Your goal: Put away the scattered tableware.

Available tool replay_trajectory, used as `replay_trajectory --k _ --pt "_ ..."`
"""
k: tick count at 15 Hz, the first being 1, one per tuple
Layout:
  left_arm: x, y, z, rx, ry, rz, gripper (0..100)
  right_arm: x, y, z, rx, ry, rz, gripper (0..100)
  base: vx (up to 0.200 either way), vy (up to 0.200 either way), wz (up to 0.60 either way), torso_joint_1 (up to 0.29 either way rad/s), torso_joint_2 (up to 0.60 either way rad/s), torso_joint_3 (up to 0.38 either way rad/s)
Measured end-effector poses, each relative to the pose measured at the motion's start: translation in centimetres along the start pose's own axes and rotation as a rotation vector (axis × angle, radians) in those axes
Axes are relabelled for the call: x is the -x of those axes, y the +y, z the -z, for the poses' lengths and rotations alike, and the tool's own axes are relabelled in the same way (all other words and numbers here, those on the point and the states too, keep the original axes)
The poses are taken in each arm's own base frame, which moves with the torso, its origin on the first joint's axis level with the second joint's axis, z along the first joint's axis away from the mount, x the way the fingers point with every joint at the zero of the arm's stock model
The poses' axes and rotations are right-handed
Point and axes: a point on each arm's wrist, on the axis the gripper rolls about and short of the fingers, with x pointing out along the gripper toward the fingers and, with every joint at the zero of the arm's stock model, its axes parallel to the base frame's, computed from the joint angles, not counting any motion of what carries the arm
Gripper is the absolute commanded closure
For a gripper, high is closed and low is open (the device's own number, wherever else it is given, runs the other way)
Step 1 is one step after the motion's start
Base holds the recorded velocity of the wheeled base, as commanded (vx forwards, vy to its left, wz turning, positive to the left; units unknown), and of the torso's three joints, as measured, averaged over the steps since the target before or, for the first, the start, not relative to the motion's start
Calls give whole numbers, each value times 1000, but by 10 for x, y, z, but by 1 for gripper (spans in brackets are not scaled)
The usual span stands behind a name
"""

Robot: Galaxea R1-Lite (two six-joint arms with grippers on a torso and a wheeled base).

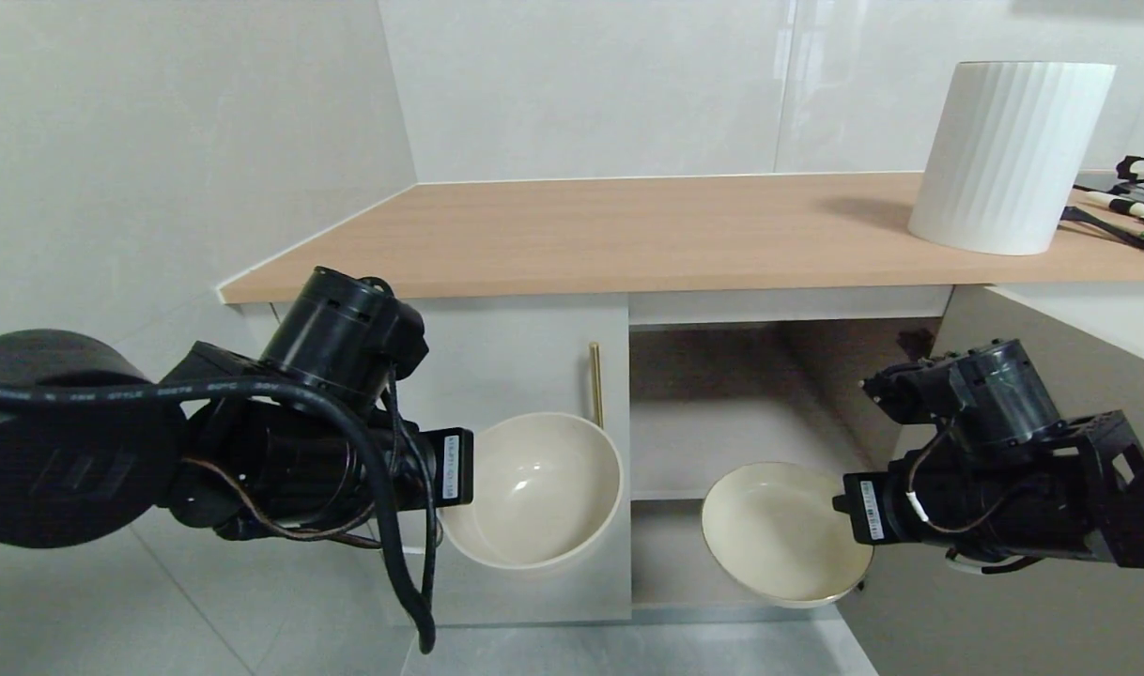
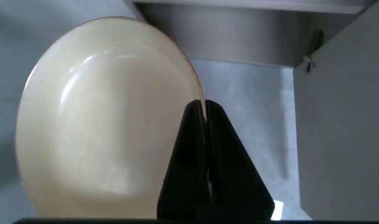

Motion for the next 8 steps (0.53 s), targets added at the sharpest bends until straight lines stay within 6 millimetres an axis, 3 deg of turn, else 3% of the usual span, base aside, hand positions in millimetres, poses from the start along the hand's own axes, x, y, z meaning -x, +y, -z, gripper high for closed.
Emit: replay_trajectory --k 8 --pt "-2 0 0 0 4 -2 100 -36 2 -6 1 -57 -7 100 0 0 0 0 7 6"
